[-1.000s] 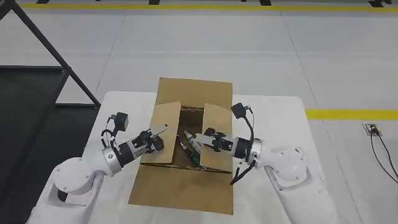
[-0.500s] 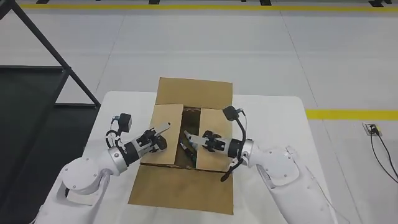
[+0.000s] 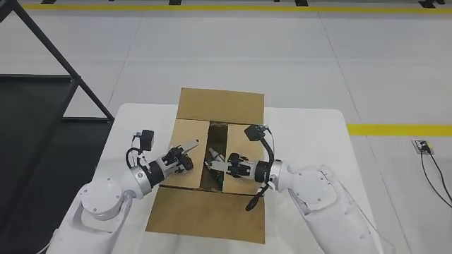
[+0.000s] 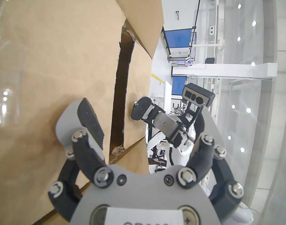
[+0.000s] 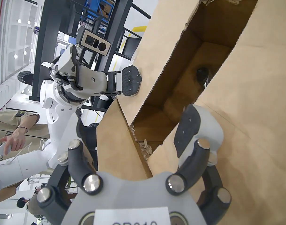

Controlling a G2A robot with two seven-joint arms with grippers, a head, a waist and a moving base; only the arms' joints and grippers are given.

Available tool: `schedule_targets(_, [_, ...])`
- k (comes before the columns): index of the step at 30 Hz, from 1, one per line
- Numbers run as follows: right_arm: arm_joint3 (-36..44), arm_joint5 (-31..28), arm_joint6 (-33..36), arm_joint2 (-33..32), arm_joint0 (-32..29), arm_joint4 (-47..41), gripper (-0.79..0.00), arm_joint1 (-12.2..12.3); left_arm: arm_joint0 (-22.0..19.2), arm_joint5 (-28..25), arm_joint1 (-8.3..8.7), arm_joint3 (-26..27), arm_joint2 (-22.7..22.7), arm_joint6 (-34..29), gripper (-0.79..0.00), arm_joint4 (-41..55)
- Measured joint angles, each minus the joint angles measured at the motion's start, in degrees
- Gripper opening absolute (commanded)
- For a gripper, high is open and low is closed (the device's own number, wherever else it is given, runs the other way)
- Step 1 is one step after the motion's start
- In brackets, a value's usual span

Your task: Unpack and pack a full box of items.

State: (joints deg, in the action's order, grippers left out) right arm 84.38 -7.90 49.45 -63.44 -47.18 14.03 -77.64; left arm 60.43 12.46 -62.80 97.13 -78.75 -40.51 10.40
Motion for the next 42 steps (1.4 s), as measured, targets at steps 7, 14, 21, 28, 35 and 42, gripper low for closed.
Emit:
schedule_targets(7, [-0.35, 0.33, 0.15, 0.84, 0.75, 0.46, 0.0, 0.08, -0.4, 0.53, 0.05, -0.89, 0.42, 0.3, 0.0, -0.43])
schedule_targets(14, [-0.98, 1.71, 0.54, 1.61, 1.46, 1.35, 0.0, 0.19, -0.92, 1.09, 0.04, -1.91, 1.07, 0.37, 0.0, -0.47])
schedule_targets(21, [-0.92, 1.75, 0.34, 2.14, 1.78, 1.53, 0.0, 0.28, -1.26, 1.3, 0.04, -2.22, 1.38, 0.42, 0.0, -0.17])
schedule_targets(28, [1.45, -0.39, 0.03, 1.17, 0.72, -0.11, 0.0, 0.64, -0.35, 0.14, 0.3, -0.04, -0.23, 0.32, 0.0, 0.71])
schedule_targets(35, [5.05, -3.43, -1.19, -2.19, -1.09, -2.1, 0.0, 1.44, 2.99, -3.8, 0.94, 5.89, -6.09, -0.2, 0.0, 4.31])
schedule_targets(42, [3.46, -8.57, -4.57, -8.19, -1.38, -8.19, 0.0, 2.21, 10.74, -12.12, 2.2, 9.95, -18.85, -8.78, 0.0, 12.73])
